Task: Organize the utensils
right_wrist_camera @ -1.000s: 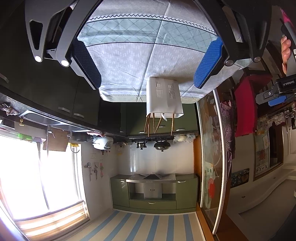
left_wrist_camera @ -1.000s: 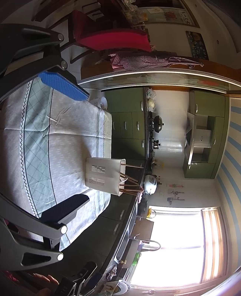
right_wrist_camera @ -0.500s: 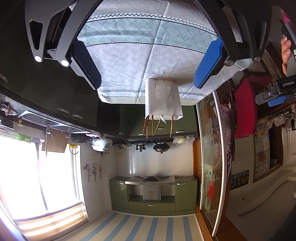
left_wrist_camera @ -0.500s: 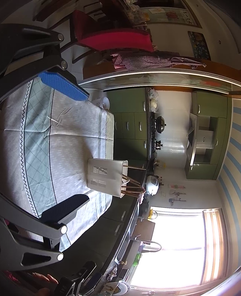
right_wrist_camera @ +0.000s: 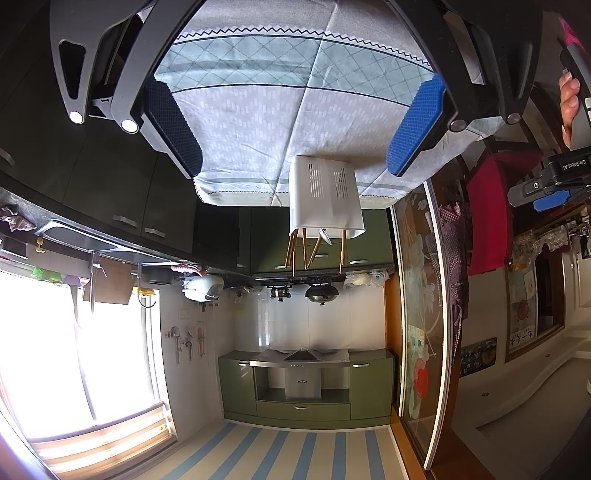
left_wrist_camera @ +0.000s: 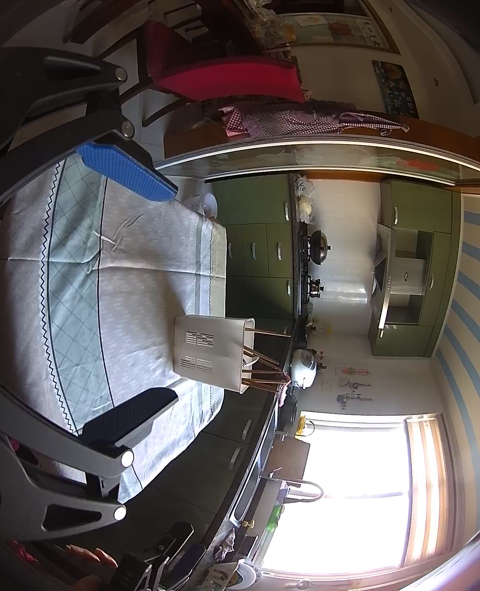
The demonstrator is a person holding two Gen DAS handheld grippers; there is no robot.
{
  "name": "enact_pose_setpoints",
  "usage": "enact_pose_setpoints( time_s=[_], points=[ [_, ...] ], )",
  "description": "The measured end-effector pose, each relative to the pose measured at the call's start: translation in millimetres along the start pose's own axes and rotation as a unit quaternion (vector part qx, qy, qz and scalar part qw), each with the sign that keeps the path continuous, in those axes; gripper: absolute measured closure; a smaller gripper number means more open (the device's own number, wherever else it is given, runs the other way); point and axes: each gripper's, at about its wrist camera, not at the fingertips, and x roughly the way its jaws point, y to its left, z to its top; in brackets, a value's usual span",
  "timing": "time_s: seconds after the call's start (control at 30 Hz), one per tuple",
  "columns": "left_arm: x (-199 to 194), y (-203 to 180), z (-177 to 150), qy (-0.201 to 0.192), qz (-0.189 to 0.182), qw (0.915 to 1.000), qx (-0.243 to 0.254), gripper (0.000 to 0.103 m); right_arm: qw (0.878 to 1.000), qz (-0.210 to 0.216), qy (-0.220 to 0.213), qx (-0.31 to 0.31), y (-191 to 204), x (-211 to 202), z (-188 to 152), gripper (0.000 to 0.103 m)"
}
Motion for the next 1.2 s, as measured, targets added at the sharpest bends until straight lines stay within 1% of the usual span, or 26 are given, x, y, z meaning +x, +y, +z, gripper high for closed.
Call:
enact_pose_setpoints(
  time_s=[0.33, 0.53, 0.63, 0.77, 1.03, 1.2],
  points=[
    [0.2, -0.9, 0.0, 0.0, -0.002, 1.0, 0.0, 0.007, 1.0, 0.002, 0.001, 0.0, 0.5, 0.2, -0.3, 0.005],
    [0.1, -0.1, 1.4, -0.001, 0.001, 1.0, 0.003, 0.007, 1.0, 0.003, 0.003, -0.002, 0.3, 1.8, -2.3, 0.005],
    [0.2, -0.6, 2.0, -0.002, 0.008, 1.0, 0.004, 0.007, 1.0, 0.003, 0.004, -0.003, -0.2, 2.6, -3.6, 0.005],
    [2.8, 1.4, 2.2, 0.003, 0.009, 0.9999, 0.004, 0.007, 1.0, 0.003, 0.004, -0.003, -0.6, 3.0, -3.7, 0.005],
    [2.8, 2.6, 1.7, 0.003, 0.008, 1.0, 0.005, 0.007, 1.0, 0.003, 0.008, -0.004, 0.2, 6.0, -6.0, 0.005],
    [5.1, 4.6, 1.8, 0.01, -0.005, 0.9999, 0.003, 0.007, 1.0, 0.003, 0.008, -0.004, 0.3, 6.6, -6.6, 0.005]
  ],
)
